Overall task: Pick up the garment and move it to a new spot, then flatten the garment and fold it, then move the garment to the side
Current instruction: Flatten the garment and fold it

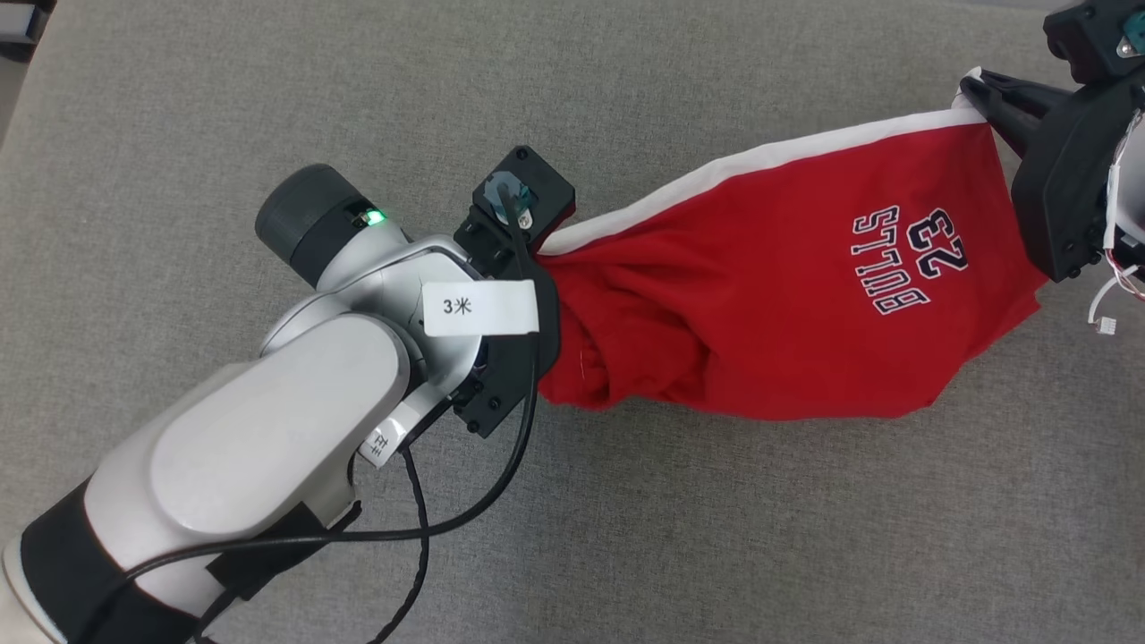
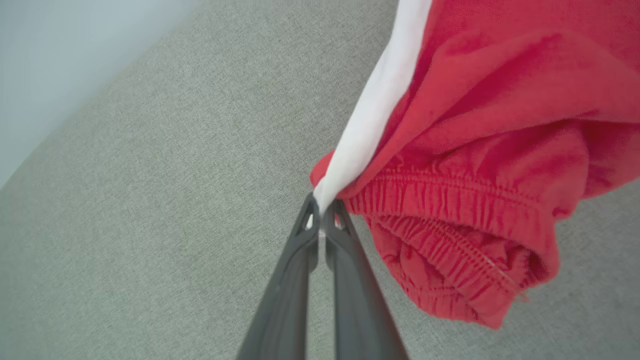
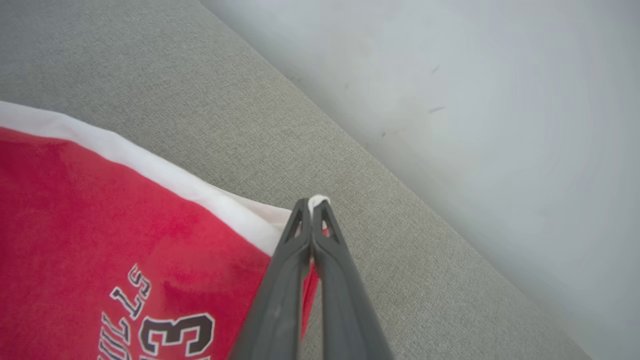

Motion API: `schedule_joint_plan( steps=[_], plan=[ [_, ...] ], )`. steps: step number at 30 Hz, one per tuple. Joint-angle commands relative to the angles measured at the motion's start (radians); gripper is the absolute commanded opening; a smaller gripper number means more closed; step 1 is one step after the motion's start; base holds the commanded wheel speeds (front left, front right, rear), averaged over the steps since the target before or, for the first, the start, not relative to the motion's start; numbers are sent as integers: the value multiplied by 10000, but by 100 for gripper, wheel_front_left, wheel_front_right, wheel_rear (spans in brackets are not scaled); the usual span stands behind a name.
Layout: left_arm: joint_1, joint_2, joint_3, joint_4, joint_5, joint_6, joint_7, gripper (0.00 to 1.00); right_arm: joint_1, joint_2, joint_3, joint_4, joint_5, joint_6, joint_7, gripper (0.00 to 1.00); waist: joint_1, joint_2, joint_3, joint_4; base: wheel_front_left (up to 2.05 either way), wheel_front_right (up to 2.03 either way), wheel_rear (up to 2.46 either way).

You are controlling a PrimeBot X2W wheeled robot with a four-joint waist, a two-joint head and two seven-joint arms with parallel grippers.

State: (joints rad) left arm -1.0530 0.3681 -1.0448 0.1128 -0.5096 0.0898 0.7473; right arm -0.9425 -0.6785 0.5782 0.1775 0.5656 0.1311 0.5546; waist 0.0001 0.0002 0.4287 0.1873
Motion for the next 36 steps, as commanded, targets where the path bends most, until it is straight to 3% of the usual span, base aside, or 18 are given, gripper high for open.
schedule_joint_plan(
  steps=[1, 8, 15, 17, 18, 19, 20, 28, 36],
  plan=[
    [-139, -24, 27, 140, 48, -33, -63, 0, -149, -10, 73, 158, -55, -11, -124, 0, -1, -2, 43, 27, 0, 0, 0],
    [-328, -161, 60, 695, -26, -204, -410, 0, -562, 186, 423, 663, -31, -11, -896, 0, -1, -2, 93, 26, 0, 0, 0],
    [-317, -202, 27, 959, -77, -241, -589, 0, -641, 178, 520, 930, 93, -11, -999, 0, -1, -2, -5, -31, 0, 0, 0],
    [-295, -261, 1, 1088, -60, -235, -696, 37, -564, 308, 563, 1066, 173, -11, -1099, 4, -1, -2, -12, -55, 0, 0, 0],
    [-305, -270, 16, 1141, -25, -215, -800, 94, -574, 381, 568, 1122, 187, -11, -1198, 78, -1, -2, -3, -69, 0, 0, 0],
    [-305, -270, 16, 1141, -25, -215, -800, 94, -574, 381, 568, 1122, 187, -11, -1198, 78, -1, -2, -3, -69, 0, 0, 0],
    [-330, -272, 42, 1231, 29, -150, -876, 100, -587, 464, 482, 1276, 238, -11, -1327, 100, -1, -2, 6, -81, 0, 0, 0],
    [-270, -386, 132, 1701, 127, 21, -1533, 100, -769, 806, 505, 1947, 255, -11, -2520, 100, -1, -2, -168, 19, 0, 0, 0],
    [200, -257, 344, 1433, 142, 443, -2482, 100, -299, 898, -153, 2241, 23, -11, -3902, 100, -1, -2, -973, 19, 0, 0, 0]
  ],
)
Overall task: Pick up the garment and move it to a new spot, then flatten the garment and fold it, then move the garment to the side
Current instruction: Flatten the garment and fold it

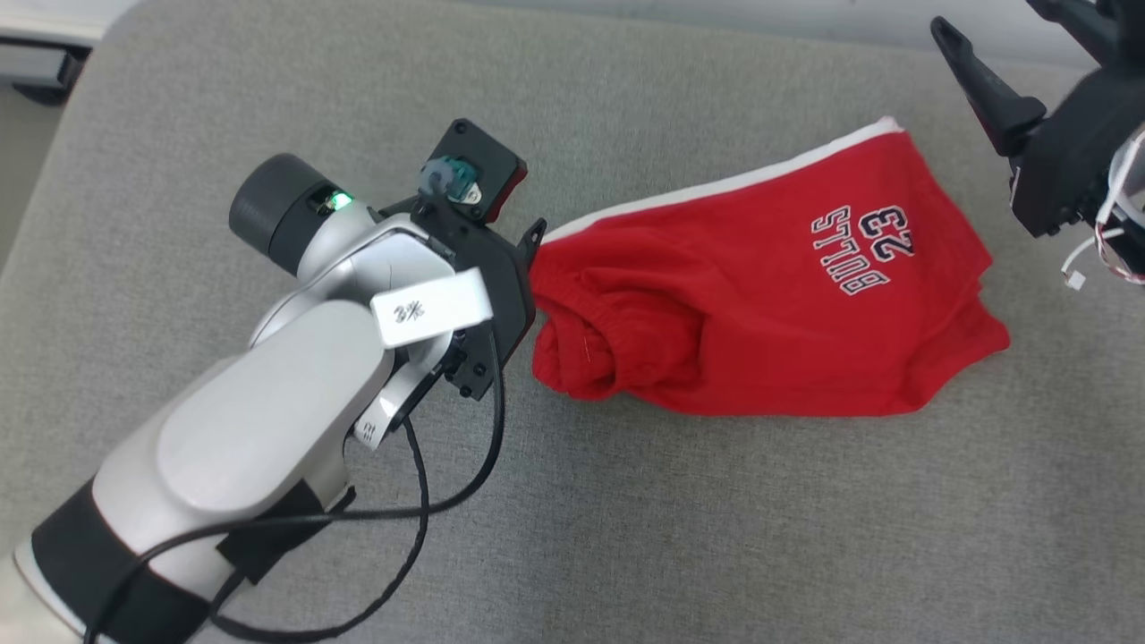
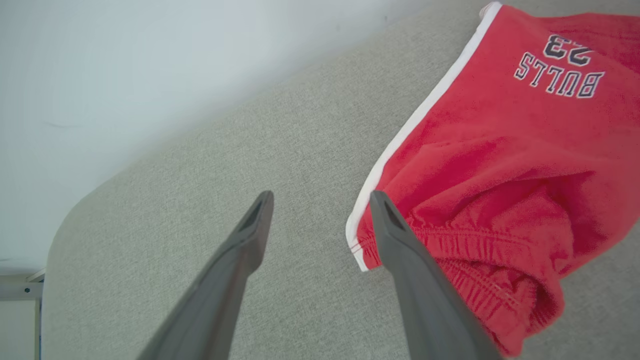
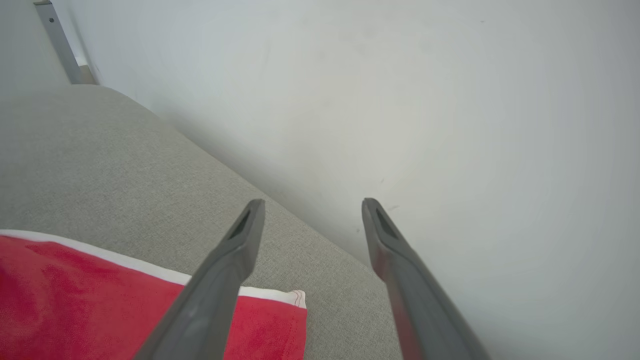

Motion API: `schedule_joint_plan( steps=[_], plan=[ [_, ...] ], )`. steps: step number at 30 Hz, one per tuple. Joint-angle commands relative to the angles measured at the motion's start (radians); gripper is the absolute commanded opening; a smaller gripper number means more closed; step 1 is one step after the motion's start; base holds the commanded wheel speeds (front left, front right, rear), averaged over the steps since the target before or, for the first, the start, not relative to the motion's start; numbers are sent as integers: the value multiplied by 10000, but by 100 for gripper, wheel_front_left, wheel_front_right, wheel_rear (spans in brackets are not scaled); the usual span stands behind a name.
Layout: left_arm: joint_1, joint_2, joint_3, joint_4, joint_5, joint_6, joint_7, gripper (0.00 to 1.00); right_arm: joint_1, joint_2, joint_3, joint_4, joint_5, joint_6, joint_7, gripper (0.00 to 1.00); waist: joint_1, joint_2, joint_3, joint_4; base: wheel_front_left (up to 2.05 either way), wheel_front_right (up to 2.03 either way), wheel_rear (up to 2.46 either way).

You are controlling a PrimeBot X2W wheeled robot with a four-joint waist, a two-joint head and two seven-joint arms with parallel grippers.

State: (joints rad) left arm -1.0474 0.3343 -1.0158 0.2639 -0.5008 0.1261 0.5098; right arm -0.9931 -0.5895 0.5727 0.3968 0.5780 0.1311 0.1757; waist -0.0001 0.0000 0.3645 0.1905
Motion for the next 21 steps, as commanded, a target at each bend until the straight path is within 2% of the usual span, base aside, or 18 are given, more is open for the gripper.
schedule_joint_plan(
  steps=[1, 6, 11, 16, 21],
  plan=[
    [255, 93, 104, -194, 22, 151, -255, 100, 312, 12, -274, 70, -154, -11, -290, 100, 1, 0, -468, -23, 0, 0, 0],
    [1198, 208, 594, -838, -432, 700, -1206, 100, 1376, 571, -1664, -51, -590, -11, -1216, 100, 1, 0, -1207, -142, 0, 0, 0],
    [2366, 448, 941, -1289, -867, 1198, -1912, 100, 2856, 1202, -2983, -384, -1089, -11, -1686, 100, 1, 0, -1949, -290, 0, 0, 0],
    [3606, 599, 1212, -1613, -1153, 1718, -2830, 100, 4514, 2128, -4285, -879, -1723, -13, -1964, 100, 1, 0, -2683, -463, 0, 0, 0],
    [5003, 663, 1701, -2012, -1326, 2389, -4283, 100, 6300, 3469, -5786, -1599, -2218, -11, -2360, 100, 1, 0, -3328, -565, 0, 0, 0]
  ],
)
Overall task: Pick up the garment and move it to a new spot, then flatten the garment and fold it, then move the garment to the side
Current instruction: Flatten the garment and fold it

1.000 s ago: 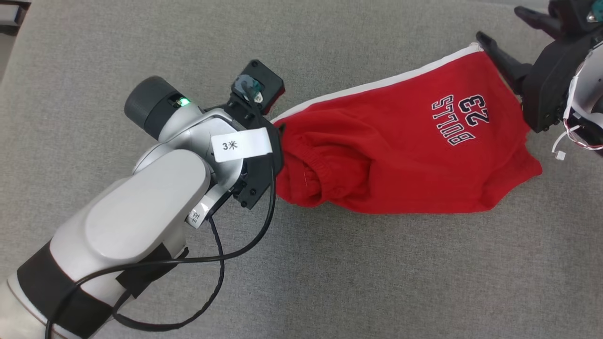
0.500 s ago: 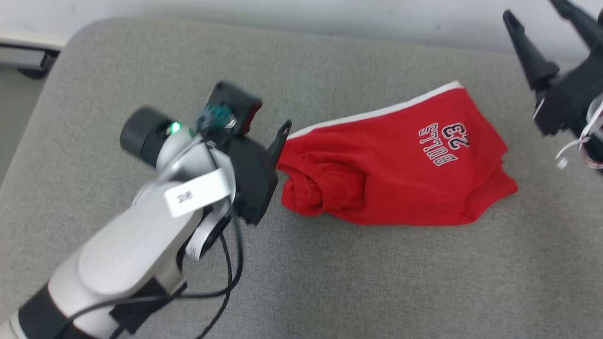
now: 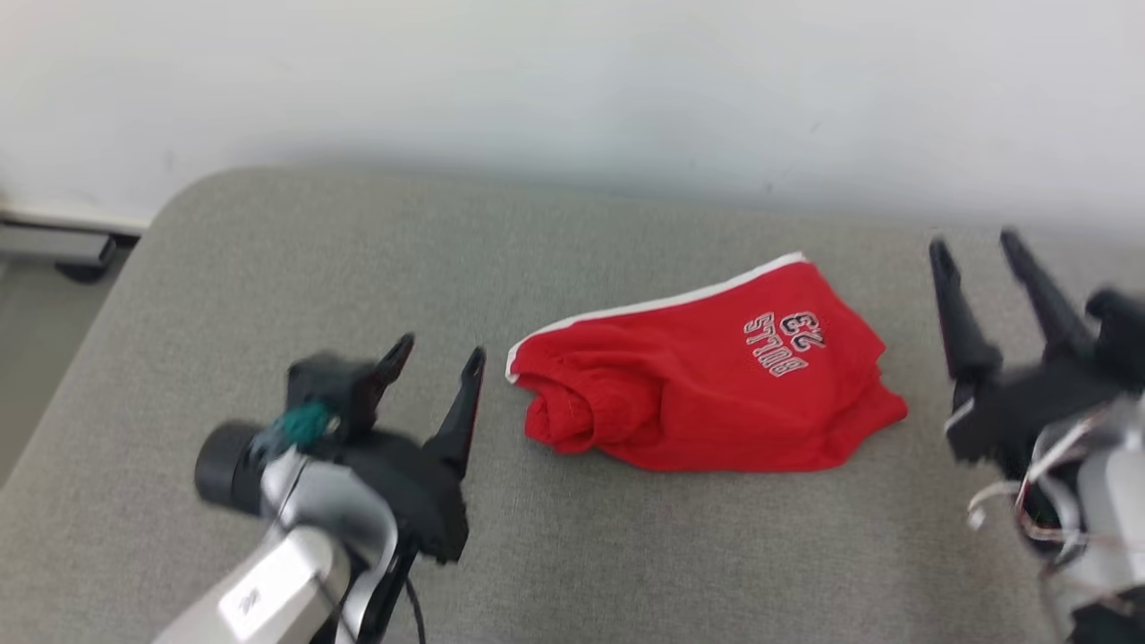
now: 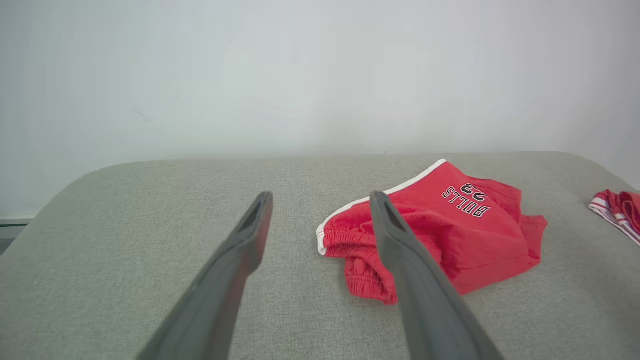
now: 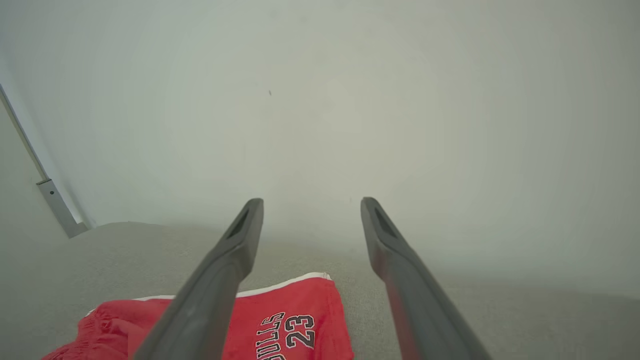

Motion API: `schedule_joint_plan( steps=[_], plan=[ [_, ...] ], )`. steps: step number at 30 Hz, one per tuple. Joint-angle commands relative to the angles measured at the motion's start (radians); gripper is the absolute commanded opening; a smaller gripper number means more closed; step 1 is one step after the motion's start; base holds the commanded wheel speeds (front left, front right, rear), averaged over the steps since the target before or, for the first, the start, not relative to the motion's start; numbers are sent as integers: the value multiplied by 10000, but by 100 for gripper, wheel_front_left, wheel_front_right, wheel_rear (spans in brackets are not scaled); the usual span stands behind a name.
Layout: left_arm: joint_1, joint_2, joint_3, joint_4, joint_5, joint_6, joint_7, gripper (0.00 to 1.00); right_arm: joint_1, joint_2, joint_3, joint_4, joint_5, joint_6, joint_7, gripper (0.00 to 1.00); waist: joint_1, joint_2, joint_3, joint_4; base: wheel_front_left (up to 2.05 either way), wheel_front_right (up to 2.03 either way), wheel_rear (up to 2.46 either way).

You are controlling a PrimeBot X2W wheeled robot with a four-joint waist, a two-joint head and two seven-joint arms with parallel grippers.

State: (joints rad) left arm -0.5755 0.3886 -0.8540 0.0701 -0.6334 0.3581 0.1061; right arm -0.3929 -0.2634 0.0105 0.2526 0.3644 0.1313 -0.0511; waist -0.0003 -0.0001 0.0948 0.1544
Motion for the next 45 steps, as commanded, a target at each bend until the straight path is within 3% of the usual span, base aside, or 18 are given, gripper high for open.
schedule_joint_plan(
  steps=[1, 5, 11, 18, 26, 33, 35, 45],
  plan=[
    [558, 149, 196, -145, -79, 114, -570, 100, 627, 499, -422, -324, -155, -15, -172, 100, 3, 1, -738, -224, 0, 0, 0],
    [1542, 409, 668, -295, -283, 288, -1812, 100, 1678, 1314, -1083, -922, -434, -15, -345, 100, 3, 1, -1044, -332, 0, 0, 0],
    [2565, 469, 1313, -280, -631, 230, -3214, 100, 2498, 1898, -1559, -1346, -359, -13, -575, 100, 3, 1, -1196, -372, 0, 0, 0],
    [3649, 260, 1973, -54, -672, -158, -3703, 100, 3217, 2113, -1932, -1104, 32, -13, -831, 100, 3, 1, -1287, -418, 0, 0, 0],
    [4779, 5, 2492, -445, 401, -846, -3725, 100, 2952, 2113, -2209, 509, 517, -13, -404, 100, 3, 1, -1185, -471, 0, 0, 0],
    [5415, -536, 2901, -657, 977, -1670, -3728, 100, 2031, 2112, -2665, 2185, 507, -13, 552, 100, 3, 1, -1094, -97, 0, 0, 0],
    [5516, -623, 3030, -574, 1236, -2087, -3728, 100, 1408, 2111, -2912, 2842, 257, -13, 1052, 100, 3, 1, -989, 24, 0, 0, 0],
    [5221, -982, 3167, -127, 1980, -2772, -3729, 100, -708, 2111, -4199, 5025, -1505, -13, 2297, 100, 3, 1, -387, 490, 0, 0, 0]
  ],
)
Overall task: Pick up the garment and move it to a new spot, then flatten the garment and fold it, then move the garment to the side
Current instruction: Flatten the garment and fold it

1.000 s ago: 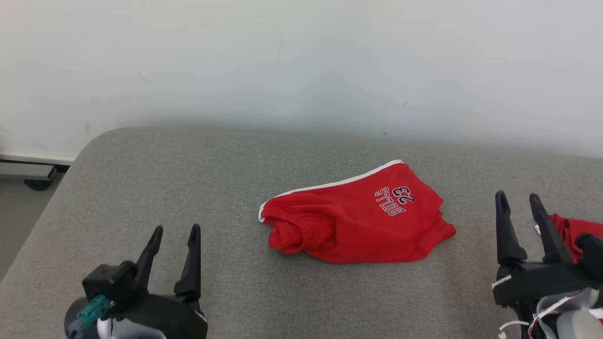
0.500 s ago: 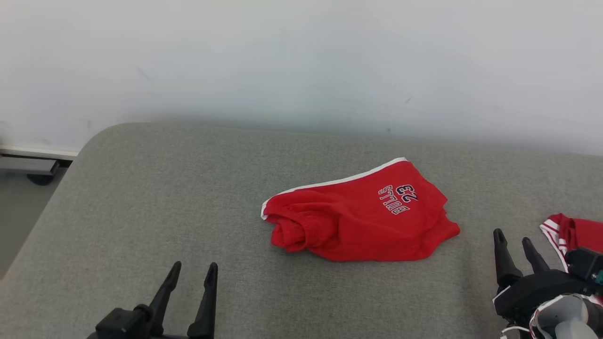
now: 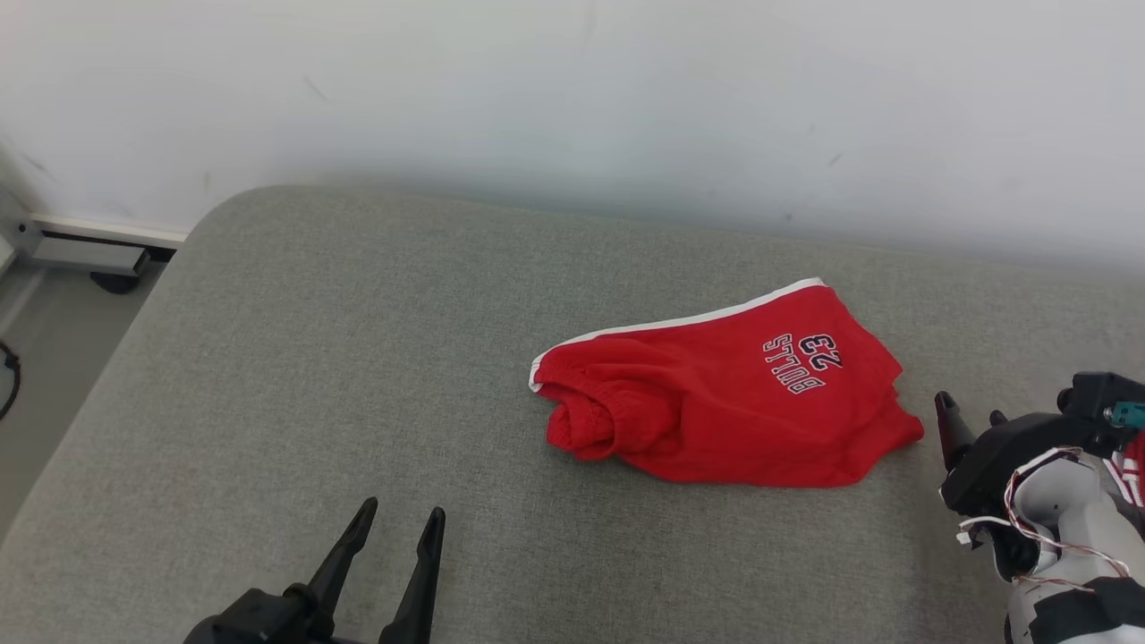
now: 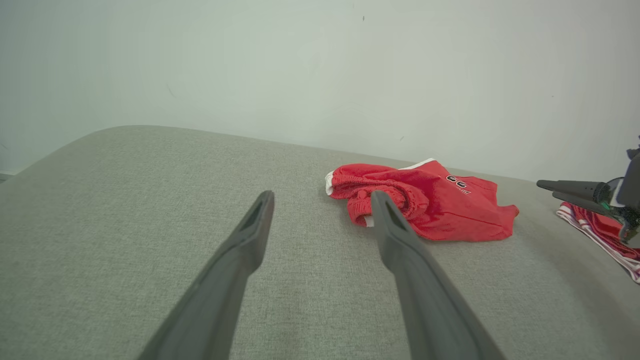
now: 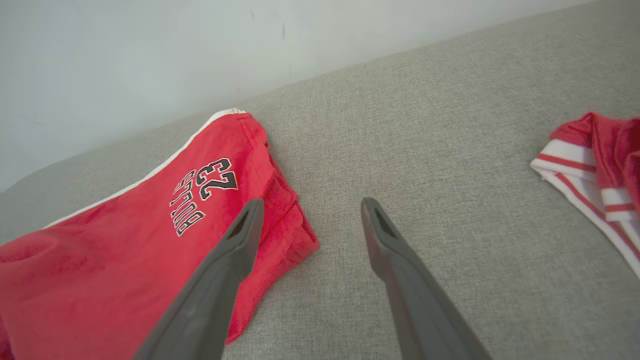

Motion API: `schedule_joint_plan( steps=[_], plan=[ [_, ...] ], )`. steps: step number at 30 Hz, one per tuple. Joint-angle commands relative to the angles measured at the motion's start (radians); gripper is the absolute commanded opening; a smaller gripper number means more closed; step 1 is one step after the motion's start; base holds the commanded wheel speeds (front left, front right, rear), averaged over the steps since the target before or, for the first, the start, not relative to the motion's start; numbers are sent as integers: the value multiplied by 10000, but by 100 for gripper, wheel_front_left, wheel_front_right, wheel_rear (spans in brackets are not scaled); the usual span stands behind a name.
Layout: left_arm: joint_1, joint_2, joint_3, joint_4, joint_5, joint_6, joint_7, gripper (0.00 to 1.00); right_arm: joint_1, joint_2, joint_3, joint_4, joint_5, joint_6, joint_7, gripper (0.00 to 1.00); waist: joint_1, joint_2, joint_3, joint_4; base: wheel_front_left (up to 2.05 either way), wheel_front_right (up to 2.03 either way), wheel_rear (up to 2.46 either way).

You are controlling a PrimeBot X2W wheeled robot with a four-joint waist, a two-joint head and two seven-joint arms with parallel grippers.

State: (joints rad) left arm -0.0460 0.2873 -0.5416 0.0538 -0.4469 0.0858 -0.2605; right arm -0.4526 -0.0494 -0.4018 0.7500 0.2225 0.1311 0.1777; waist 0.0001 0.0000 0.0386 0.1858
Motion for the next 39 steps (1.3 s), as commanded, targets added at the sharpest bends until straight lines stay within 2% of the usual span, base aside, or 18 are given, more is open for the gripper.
schedule_joint_plan(
  steps=[1, 17, 29, 39],
  plan=[
    [-97, -23, 58, 84, 120, -81, -63, 100, -299, -29, -225, 204, -267, -11, 64, 100, -1, 0, 224, 226, 0, 0, 0],
    [-270, -593, 126, 677, 366, -684, -64, 100, -1909, -30, -2181, 2185, -2762, -11, 636, 100, -1, 0, 607, 775, 0, 0, 0],
    [-250, -889, 142, 1039, 543, -1017, -64, 100, -2259, -29, -3819, 3297, -4157, -11, 611, 100, -1, 0, 556, 1049, 0, 0, 0],
    [-342, -972, 118, 1195, 606, -1186, -64, 100, -2680, -18, -4950, 4084, -4887, -11, 649, 100, -1, 0, 602, 1229, 0, 0, 0]
  ],
)
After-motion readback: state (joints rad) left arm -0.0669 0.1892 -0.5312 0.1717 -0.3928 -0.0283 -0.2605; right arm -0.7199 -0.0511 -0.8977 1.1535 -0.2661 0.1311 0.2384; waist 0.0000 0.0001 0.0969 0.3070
